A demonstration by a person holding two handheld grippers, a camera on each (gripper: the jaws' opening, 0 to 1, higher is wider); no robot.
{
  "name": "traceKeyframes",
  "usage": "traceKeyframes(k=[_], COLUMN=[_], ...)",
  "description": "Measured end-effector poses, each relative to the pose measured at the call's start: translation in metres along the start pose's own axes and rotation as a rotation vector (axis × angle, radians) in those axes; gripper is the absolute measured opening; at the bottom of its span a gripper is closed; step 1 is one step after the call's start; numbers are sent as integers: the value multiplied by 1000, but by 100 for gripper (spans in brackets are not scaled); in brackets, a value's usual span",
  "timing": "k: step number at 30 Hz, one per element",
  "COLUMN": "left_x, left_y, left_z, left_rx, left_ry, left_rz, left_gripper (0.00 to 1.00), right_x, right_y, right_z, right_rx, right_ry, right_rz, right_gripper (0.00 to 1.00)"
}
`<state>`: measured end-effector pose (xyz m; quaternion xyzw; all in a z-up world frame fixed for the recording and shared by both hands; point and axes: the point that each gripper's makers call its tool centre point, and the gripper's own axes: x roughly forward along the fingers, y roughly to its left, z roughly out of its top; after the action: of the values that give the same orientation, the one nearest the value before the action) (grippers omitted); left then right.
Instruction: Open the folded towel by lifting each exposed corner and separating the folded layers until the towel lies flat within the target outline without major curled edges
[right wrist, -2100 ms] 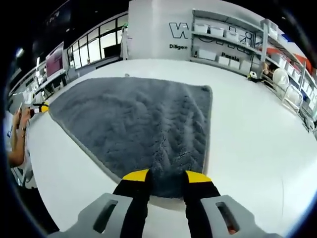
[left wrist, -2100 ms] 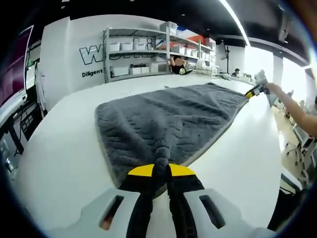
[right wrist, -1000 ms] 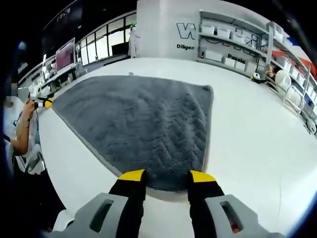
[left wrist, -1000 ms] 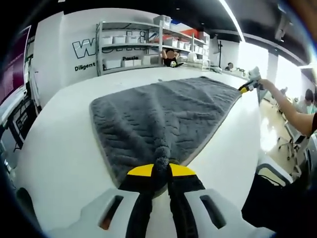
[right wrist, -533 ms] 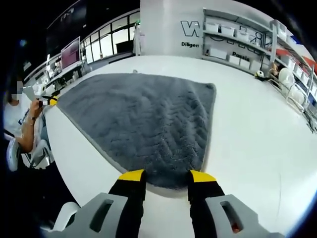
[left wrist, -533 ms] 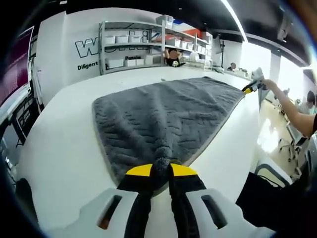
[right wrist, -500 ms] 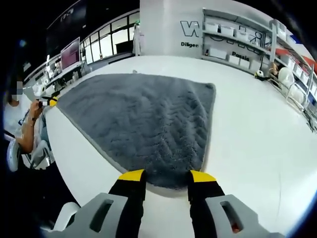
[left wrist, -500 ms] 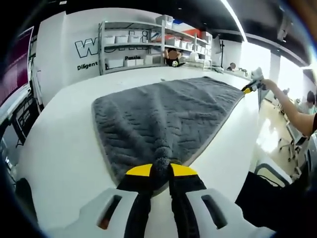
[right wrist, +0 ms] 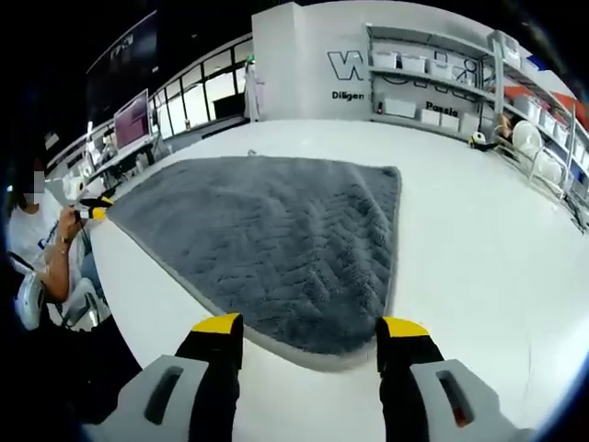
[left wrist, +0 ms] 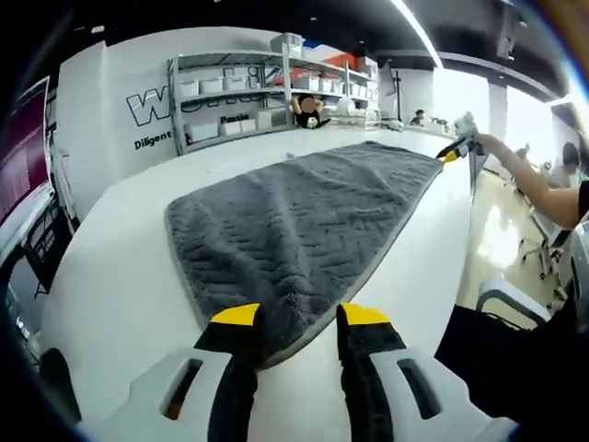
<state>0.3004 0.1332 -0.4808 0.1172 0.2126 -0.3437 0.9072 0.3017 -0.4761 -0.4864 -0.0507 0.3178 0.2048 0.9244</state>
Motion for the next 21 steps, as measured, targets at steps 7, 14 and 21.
traceKeyframes(k=[7, 14, 21], left_x=[-11, -7, -5], left_y=[-7, 6, 11], left_z=[34, 40, 38], left_rx=[-64, -71, -87], left_ry=[-158, -198, -211], left_rz=[-49, 10, 33], left_gripper=[65, 99, 99], right_x=[-11, -6, -9], right_y=[22, 63, 82], right_z=[27, 22, 24], right_rx=[1, 10, -6], right_ry=[-100, -86, -102], right_rz=[-49, -48, -67], right_gripper=[74, 95, 100])
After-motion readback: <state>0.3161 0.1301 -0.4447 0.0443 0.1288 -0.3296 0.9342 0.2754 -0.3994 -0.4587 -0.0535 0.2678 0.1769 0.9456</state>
